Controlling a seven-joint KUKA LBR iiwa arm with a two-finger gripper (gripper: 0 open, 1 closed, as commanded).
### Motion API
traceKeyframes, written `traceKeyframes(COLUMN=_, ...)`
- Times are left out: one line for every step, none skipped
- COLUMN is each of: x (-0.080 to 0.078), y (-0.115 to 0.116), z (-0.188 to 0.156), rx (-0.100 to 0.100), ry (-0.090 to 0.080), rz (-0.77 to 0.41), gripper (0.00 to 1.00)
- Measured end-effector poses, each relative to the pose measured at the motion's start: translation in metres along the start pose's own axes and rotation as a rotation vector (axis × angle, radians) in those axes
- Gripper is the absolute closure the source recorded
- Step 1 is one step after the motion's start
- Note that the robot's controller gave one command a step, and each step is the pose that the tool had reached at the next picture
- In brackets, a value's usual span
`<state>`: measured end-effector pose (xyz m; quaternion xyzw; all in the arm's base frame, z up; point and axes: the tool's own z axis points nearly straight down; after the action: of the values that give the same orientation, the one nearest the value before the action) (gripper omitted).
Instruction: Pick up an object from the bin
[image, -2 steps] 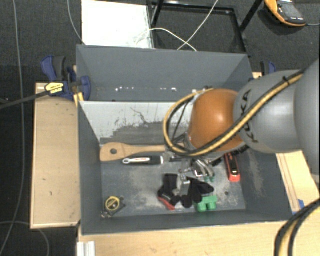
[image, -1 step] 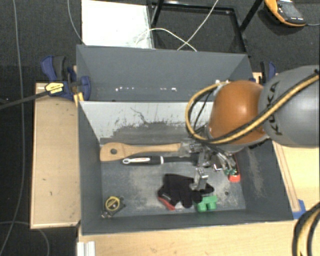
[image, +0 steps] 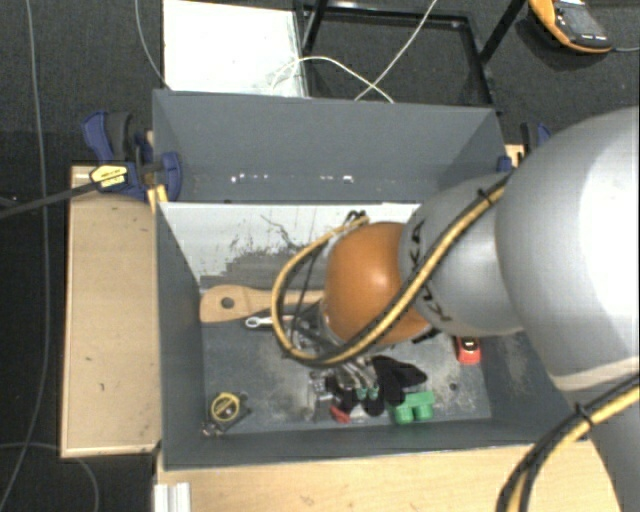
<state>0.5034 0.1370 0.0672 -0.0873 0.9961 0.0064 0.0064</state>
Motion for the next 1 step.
traceKeyframes(x=-0.0071, y=-0.0207, z=-0.005, rx=0.004, ry=-0.005, rz=-0.03, gripper=0.0)
